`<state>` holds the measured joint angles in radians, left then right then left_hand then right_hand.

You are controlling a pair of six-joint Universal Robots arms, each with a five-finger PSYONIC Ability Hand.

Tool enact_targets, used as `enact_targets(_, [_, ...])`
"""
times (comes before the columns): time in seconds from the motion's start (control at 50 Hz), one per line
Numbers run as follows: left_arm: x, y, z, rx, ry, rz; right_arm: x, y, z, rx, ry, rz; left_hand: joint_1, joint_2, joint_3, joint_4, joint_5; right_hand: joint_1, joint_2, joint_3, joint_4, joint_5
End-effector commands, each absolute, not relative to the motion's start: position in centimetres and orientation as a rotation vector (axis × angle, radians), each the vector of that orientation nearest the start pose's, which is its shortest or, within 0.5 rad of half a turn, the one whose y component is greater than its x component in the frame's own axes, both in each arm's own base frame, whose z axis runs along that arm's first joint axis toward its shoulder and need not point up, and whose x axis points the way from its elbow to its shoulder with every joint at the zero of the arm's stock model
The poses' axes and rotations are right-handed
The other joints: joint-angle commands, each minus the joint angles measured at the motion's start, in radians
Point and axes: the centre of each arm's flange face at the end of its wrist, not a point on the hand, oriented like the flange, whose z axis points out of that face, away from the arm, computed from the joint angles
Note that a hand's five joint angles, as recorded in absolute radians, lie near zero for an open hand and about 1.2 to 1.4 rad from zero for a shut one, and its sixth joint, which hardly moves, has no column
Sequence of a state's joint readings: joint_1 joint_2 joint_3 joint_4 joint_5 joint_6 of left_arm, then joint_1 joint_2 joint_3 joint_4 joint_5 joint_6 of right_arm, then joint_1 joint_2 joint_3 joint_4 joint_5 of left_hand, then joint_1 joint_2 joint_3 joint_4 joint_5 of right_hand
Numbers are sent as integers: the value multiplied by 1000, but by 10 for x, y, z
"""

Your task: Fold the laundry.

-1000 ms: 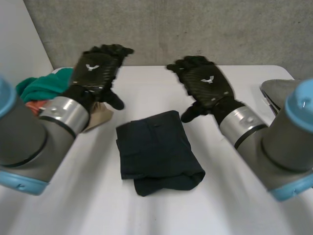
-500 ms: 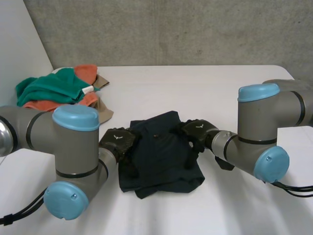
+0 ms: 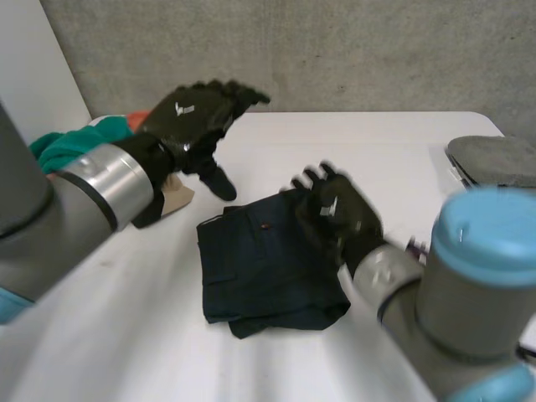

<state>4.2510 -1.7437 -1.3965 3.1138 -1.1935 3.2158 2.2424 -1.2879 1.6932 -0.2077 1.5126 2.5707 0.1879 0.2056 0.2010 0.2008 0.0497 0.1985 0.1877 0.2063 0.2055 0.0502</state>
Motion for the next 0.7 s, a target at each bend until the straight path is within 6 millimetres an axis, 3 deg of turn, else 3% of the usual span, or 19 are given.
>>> enact_targets(0.02, [-299, -204, 326, -977, -1574, 1428, 309, -130, 153, -1439, 1850, -1791, -13, -31, -26, -26, -50, -24, -13, -32, -31, -50])
enact_targets(0.1, [-302, -179, 328, -1063, -1476, 1246, 314, -129, 131, -1386, 1825, -1839, -13, -31, -26, -26, -50, -24, -13, -32, -31, -50])
enact_targets(0.24, [-308, -162, 318, -1091, -1465, 1199, 329, -146, 107, -1373, 1773, -1941, -13, -31, -26, -26, -50, -24, -13, -32, -31, -50])
enact_targets(0.5, [-311, -156, 307, -1093, -1454, 1260, 353, -178, 106, -1321, 1686, -2084, -13, -31, -26, -26, -50, 46, 57, 38, 39, 20])
enact_targets(0.58, [-309, -160, 307, -1078, -1451, 1279, 358, -188, 103, -1312, 1698, -2070, -13, -31, -26, -26, -50, 304, 315, 296, 297, 278])
enact_targets(0.68, [-308, -164, 307, -1054, -1453, 1283, 366, -202, 103, -1316, 1709, -2016, -13, -31, -26, -26, -50, 1196, 1207, 1188, 1189, 1170])
enact_targets(0.7, [-308, -164, 308, -1051, -1451, 1284, 366, -206, 106, -1312, 1714, -2010, -13, -31, -26, -26, -50, 1198, 1209, 1190, 1191, 1172])
